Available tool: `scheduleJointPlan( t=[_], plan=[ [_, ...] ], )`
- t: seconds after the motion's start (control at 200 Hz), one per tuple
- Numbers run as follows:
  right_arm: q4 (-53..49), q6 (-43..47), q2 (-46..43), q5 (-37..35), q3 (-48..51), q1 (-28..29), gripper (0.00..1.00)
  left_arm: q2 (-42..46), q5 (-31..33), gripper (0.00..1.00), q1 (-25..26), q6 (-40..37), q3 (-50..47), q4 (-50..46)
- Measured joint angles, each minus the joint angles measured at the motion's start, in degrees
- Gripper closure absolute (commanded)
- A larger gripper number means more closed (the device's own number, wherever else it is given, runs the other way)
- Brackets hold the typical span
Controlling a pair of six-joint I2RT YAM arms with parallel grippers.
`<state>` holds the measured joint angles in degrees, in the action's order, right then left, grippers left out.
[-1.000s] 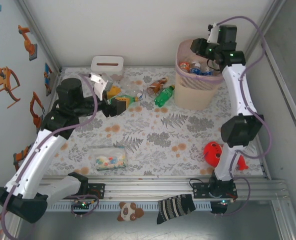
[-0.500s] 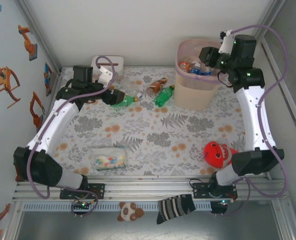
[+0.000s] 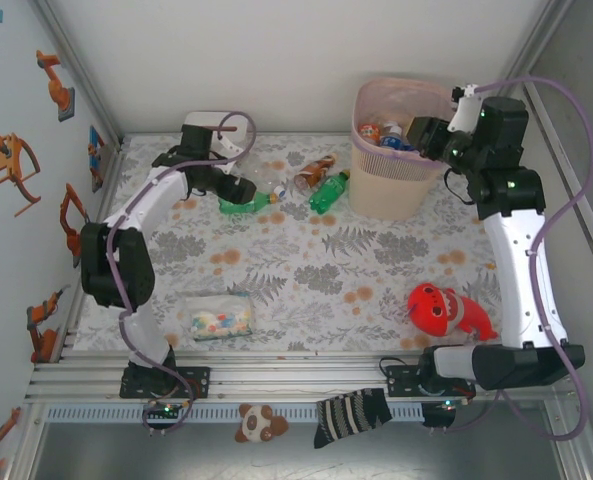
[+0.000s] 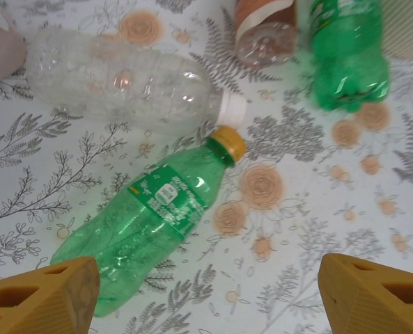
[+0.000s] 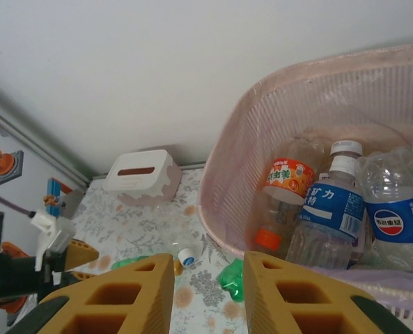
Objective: Put the plastic bottles in the bin
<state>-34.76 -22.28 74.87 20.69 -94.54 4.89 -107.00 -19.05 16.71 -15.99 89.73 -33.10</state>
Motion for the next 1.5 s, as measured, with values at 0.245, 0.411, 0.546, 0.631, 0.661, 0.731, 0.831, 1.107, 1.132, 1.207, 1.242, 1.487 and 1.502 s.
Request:
scheduleJointPlan(
  t=[0.245,0.411,0.546,0.631,0.661,0.731,0.831,1.107,1.132,1.207,1.242,1.487,1.502],
  plan=[
    [-1.22,-0.04,-1.09,-0.61,1.20,0.00,0.68,-9.99,1.99,0.14,-0.50,-2.58,8.98,-3.21],
    [-2.10,-0.20,-1.53,-0.66,1.20,0.00,0.68,-15.43,1.92,0.14,-1.31,-4.13,14.80,-6.47],
    [-2.34,-0.20,-2.01,-0.79,1.22,0.00,0.68,-18.71,1.92,0.13,-1.73,-5.05,17.68,-8.90],
    [-2.34,-0.22,-2.36,-0.85,1.40,0.00,0.68,-19.76,1.90,0.13,-1.79,-5.44,17.88,-10.34],
    [-2.34,-0.22,-2.49,-0.85,1.53,0.00,0.68,-20.02,1.88,0.13,-1.79,-5.46,17.88,-10.93],
    [-2.36,-0.24,-2.58,-0.83,1.62,0.00,0.68,-20.39,1.68,0.13,-1.79,-5.46,17.81,-12.22],
    [-2.34,-0.42,-2.58,-0.83,1.62,0.00,0.68,-20.09,1.20,0.15,-1.75,-5.46,16.76,-12.79],
    [-2.32,-1.33,-2.58,-0.61,2.73,0.00,0.68,-18.97,1.70,0.22,-1.25,-5.18,10.51,-13.11],
    [-2.32,-1.38,-2.58,-0.61,2.84,0.00,0.68,-18.88,1.73,0.22,-1.09,-5.16,10.16,-13.09],
    [-2.32,-1.60,-2.64,-0.61,3.08,0.00,0.68,-18.64,1.99,0.24,-0.61,-5.01,9.35,-13.05],
    [-2.32,-1.70,-2.69,-0.61,3.17,0.00,0.68,-18.56,2.12,0.25,-0.46,-4.98,9.07,-13.00],
    [-2.29,-1.77,-3.28,-0.61,3.67,0.00,0.68,-18.53,2.58,0.32,0.85,-4.52,7.56,-12.87],
    [-2.29,-1.77,-3.32,-0.61,3.72,0.00,0.68,-18.53,2.60,0.32,0.90,-4.55,7.45,-12.87]
  ],
)
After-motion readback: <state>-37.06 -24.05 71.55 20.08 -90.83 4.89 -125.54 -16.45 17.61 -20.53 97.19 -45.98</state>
